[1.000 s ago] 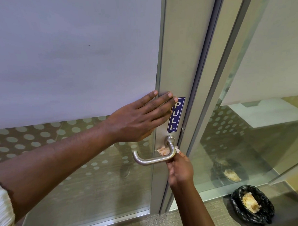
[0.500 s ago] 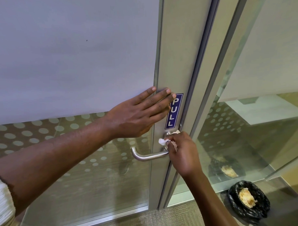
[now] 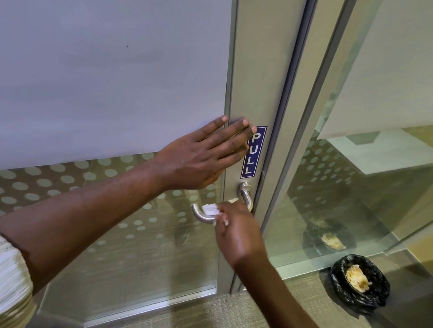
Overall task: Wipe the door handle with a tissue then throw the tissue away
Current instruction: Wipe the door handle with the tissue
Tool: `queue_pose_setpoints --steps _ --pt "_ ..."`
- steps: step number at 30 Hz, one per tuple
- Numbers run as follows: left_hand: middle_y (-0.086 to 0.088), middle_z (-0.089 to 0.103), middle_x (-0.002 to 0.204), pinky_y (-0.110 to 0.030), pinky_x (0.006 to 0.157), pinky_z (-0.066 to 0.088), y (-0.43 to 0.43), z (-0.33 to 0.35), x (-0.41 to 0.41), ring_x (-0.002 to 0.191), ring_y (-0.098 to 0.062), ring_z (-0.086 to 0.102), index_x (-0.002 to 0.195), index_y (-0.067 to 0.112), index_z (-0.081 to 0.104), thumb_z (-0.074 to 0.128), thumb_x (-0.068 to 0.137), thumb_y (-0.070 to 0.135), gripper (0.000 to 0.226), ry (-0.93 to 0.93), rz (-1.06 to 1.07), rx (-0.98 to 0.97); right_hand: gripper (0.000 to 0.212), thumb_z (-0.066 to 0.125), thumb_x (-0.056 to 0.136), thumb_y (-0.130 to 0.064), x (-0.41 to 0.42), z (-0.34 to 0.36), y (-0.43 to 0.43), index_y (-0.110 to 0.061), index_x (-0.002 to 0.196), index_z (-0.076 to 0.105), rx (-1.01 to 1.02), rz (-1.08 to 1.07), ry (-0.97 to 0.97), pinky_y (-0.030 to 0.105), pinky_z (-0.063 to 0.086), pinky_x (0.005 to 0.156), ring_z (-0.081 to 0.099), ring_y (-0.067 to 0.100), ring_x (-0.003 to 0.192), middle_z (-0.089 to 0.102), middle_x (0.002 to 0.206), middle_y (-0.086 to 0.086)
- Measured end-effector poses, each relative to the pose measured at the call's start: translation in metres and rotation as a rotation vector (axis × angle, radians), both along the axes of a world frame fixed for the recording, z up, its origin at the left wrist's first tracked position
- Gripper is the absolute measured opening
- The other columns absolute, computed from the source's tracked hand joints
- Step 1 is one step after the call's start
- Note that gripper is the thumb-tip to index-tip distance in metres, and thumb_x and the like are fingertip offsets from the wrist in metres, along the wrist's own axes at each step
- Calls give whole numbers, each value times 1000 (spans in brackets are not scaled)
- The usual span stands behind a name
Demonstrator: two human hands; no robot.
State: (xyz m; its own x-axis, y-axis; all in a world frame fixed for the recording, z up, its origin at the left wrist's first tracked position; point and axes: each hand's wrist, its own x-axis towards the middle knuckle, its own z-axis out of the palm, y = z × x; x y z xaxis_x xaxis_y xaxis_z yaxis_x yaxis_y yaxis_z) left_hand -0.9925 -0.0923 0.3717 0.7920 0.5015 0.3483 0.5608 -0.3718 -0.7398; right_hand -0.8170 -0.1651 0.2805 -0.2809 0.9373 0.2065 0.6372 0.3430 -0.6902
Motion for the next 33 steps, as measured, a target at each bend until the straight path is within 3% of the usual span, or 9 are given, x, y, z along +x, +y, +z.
queue_pose_setpoints --steps 6,11,13,16,20,22,26,29,33 --pt "-23 13 172 -52 131 2 1 0 1 160 -40 10 160 3 30 31 106 26 58 -4 -4 -5 33 54 96 -9 43 24 15 -20 123 69 -46 51 80 15 44 77 65 17 95 66 112 4" --pt "-22 11 172 -53 131 2 0 -2 1 160 -40 8 161 3 28 32 107 26 59 -1 4 -23 29 60 94 -10 50 35 29 -27 118 66 -201 92 275 14 53 57 72 7 66 66 90 -6" --pt "-22 11 172 -53 131 2 0 -1 1 160 -40 8 161 3 27 28 108 26 58 5 6 -26 29 63 94 -12 47 30 30 -23 120 66 -162 85 171 14 53 56 71 4 66 69 91 -6" --pt "-22 13 172 -53 131 2 -1 -1 1 160 -40 9 161 3 28 13 109 25 58 2 8 -33 33 65 90 -23 41 18 27 -24 123 66 -14 94 -203 33 55 77 67 16 91 69 109 0" --pt "-23 12 172 -53 131 1 -2 0 2 160 -40 9 161 3 28 16 110 26 57 15 13 -34 31 61 87 -38 41 15 29 -20 111 72 319 166 -576 37 49 77 54 26 102 62 115 7" --pt "-23 11 172 -53 131 2 -2 -1 1 160 -40 8 161 3 27 23 110 27 57 12 9 -36 27 60 91 -33 42 9 32 -14 105 74 463 228 -598 39 48 82 53 27 105 61 116 11" --pt "-23 12 172 -53 131 4 -2 0 1 160 -40 9 161 3 28 15 110 26 57 16 9 -33 35 49 98 -11 37 -17 23 -5 129 65 611 303 -488 35 50 88 66 29 99 71 112 16" --pt "-23 14 172 -53 131 4 -3 0 1 159 -41 11 160 3 31 15 109 24 57 20 16 -31 45 36 100 -13 17 -35 9 -4 140 54 592 260 -393 41 50 101 64 31 111 68 121 20" --pt "-23 16 171 -53 130 5 -3 1 1 159 -41 13 159 4 33 14 108 24 58 21 16 -10 54 37 91 -6 -15 -50 0 -1 144 48 574 260 -343 48 37 115 58 34 123 62 131 21"
